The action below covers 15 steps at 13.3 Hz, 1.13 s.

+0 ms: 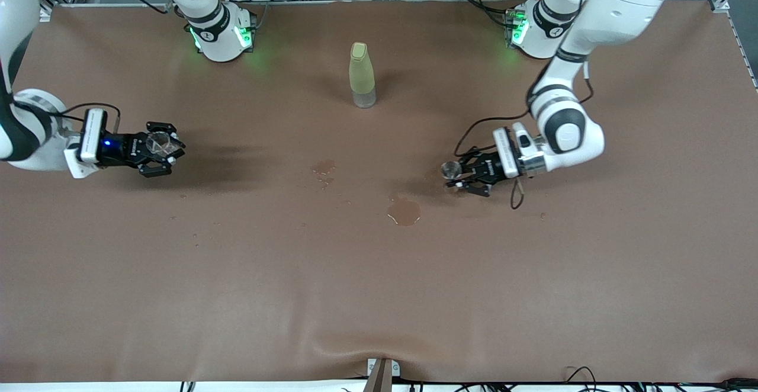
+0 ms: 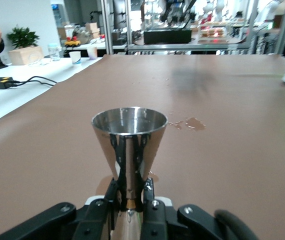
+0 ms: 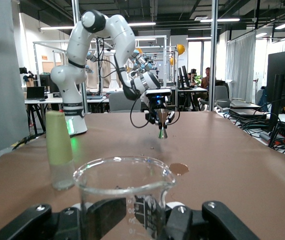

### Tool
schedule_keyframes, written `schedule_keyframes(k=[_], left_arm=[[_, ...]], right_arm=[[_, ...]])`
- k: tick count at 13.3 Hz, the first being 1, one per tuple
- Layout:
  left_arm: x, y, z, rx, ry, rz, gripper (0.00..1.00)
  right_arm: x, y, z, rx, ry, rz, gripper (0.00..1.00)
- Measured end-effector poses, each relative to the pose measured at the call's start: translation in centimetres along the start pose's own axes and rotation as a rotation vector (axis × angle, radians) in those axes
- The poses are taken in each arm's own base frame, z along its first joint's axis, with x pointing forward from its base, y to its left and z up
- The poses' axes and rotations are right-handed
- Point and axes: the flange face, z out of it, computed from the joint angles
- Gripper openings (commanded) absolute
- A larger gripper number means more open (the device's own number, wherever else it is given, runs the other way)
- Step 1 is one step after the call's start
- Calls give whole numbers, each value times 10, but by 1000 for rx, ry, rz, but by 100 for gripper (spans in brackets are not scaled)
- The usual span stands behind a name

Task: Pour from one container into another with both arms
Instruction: 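Turn the beaker upright and move both grippers apart, then lower the jigger with the left gripper while the right gripper lowers the beaker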

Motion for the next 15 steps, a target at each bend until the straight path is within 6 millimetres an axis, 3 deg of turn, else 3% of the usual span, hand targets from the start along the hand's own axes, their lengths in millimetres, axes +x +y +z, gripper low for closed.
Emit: schedule_keyframes(k=[5, 11, 15], left_arm=[[-41, -4, -80, -96, -19, 14, 0], [-100, 7, -158, -149, -45, -38, 0], [-133, 12, -188, -167, -41, -37, 0]], right_arm=[[-63, 2, -3, 19, 21, -46, 0], [-115, 8, -5, 3, -14, -19, 0], [-138, 17, -7, -4, -38, -17, 0]])
